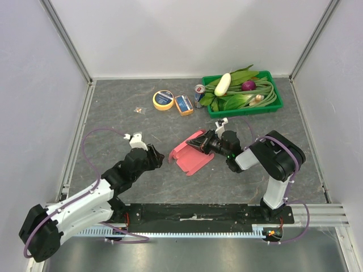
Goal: Fold the paper box
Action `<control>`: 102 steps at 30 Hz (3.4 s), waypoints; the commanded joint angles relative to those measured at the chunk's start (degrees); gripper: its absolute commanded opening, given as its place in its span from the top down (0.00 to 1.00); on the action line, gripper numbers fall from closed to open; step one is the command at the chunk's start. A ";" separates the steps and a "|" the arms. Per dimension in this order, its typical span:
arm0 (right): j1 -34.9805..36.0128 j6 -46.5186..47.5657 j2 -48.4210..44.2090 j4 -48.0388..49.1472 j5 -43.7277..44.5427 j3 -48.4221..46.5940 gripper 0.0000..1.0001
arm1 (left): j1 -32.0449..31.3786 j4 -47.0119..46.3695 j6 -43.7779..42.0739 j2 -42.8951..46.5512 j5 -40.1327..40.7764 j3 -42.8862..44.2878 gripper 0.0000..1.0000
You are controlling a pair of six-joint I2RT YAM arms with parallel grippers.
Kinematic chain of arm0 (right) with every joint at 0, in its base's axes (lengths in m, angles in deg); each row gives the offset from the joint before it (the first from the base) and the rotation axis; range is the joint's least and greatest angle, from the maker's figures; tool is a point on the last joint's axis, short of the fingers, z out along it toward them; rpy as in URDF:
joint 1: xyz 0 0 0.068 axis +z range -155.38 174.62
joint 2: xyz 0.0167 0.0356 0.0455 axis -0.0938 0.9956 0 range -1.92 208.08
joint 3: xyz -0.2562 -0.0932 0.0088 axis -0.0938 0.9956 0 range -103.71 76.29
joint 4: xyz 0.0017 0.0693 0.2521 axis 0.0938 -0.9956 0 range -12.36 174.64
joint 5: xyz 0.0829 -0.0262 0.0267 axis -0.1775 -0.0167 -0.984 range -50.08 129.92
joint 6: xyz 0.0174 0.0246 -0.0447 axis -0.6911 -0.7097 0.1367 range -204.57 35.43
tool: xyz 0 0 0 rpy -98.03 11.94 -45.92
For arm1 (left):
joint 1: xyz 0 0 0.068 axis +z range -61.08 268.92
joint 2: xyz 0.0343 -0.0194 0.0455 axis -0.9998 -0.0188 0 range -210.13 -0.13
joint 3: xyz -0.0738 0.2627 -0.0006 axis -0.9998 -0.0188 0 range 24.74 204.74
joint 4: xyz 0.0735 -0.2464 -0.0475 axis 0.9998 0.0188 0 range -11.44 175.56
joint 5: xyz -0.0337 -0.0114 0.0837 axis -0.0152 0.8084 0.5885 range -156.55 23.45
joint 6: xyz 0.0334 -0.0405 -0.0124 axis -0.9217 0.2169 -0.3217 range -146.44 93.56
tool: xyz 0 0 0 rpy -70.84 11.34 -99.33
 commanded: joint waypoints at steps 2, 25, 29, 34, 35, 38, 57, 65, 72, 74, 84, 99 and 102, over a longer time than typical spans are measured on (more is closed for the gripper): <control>-0.36 1.33 1.03 0.66 0.65 -0.54 1.00 | 0.90 7.39 6.36 -5.20 5.67 5.09 0.44; -0.36 -0.69 1.82 2.41 2.14 0.87 1.00 | 3.55 -6.58 -1.64 -33.43 -19.74 17.14 0.69; -0.36 -1.04 1.82 2.77 2.32 1.39 1.00 | 3.11 -7.81 -2.17 -32.83 -20.10 16.53 0.67; -0.27 -1.22 1.47 2.85 2.32 1.57 1.00 | 2.58 -9.66 -3.13 -26.76 -17.38 10.83 0.57; -0.36 -1.22 1.47 2.85 2.32 1.57 1.00 | 2.58 -10.96 -3.48 -25.54 -17.63 10.12 0.55; -0.36 -1.48 1.64 3.64 2.49 1.83 1.00 | 2.23 -12.99 -4.19 -24.82 -17.73 8.71 0.52; -0.27 -4.30 2.17 10.15 3.99 7.63 1.00 | -11.74 -20.12 -6.57 -32.72 13.20 10.11 0.62; -0.19 -5.08 1.29 9.97 4.95 8.69 1.00 | -14.56 -23.63 -6.29 -35.89 23.05 10.82 0.60; -0.19 -6.58 1.73 10.68 4.78 7.99 1.00 | -14.65 -29.07 -10.51 -39.32 25.07 11.70 0.56; -0.19 -6.67 1.91 10.50 4.69 8.07 1.00 | -14.65 -29.96 -11.48 -40.81 25.86 12.57 0.58; -0.27 -7.90 2.61 10.59 4.51 7.55 1.00 | -14.65 -32.69 -14.21 -44.95 28.86 14.42 0.68; -0.19 -7.64 3.14 9.71 3.55 5.79 1.00 | -13.94 -39.72 -20.71 -42.04 21.91 9.32 0.55; -0.27 -7.72 3.14 9.80 3.55 5.88 1.00 | -13.68 -40.16 -21.50 -43.10 22.35 9.67 0.61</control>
